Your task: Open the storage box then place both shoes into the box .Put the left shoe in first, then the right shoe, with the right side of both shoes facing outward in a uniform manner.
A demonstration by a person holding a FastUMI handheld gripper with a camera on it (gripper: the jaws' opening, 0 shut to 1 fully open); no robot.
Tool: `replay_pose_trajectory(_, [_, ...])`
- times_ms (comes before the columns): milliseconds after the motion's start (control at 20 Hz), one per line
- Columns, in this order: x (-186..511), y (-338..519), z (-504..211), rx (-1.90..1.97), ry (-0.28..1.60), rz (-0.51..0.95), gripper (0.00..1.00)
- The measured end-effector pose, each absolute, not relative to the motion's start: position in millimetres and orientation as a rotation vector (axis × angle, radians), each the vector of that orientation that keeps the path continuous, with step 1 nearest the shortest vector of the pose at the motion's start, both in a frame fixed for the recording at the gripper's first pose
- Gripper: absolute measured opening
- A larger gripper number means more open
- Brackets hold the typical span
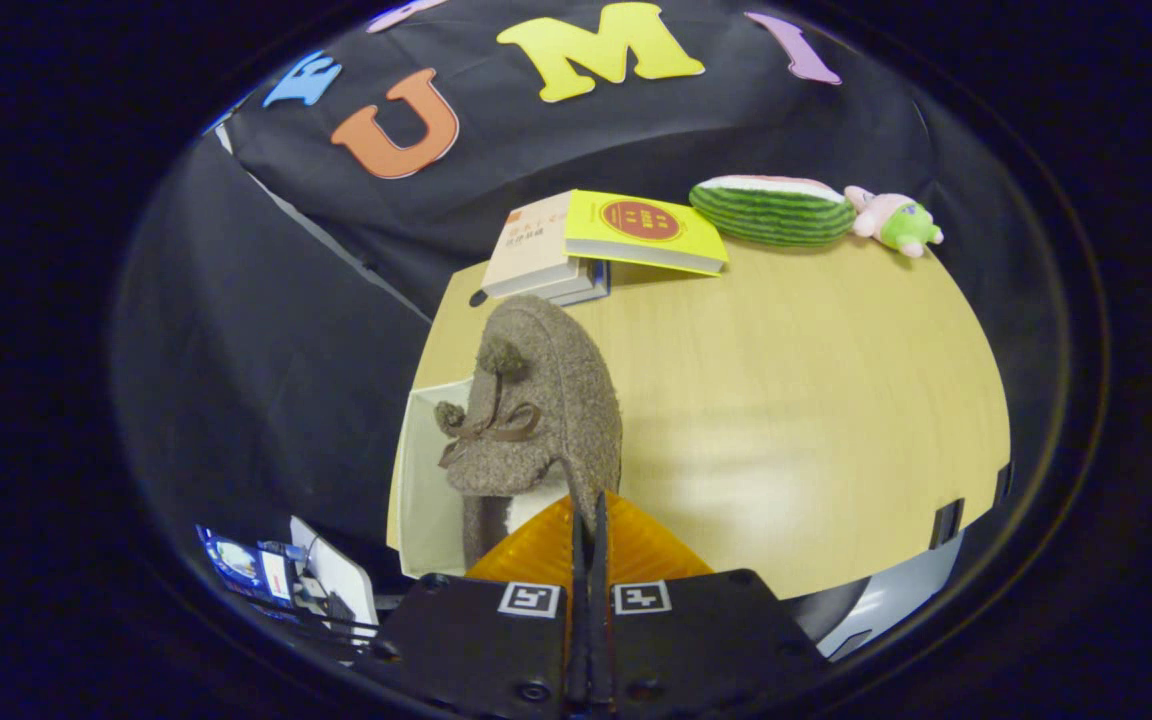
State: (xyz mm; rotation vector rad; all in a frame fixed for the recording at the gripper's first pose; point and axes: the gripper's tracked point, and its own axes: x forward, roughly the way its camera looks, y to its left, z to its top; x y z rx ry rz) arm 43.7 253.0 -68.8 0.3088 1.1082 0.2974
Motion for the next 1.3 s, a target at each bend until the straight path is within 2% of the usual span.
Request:
replay_pose_trajectory(600, [36,343,-91,0.440,1.114,0.324,0.06])
replay_pose_trajectory(1050, [34,342,-129,0.423,1.171,0.278,0.09])
replay_pose_trajectory(1150, [28,349,-127,0.421,1.183,0.317,0.25])
replay_pose_trajectory(1200, [30,347,-124,0.400,1.161,0.324,0.37])
replay_pose_trajectory(1300, [35,339,-111,0.352,1.085,0.326,0.55])
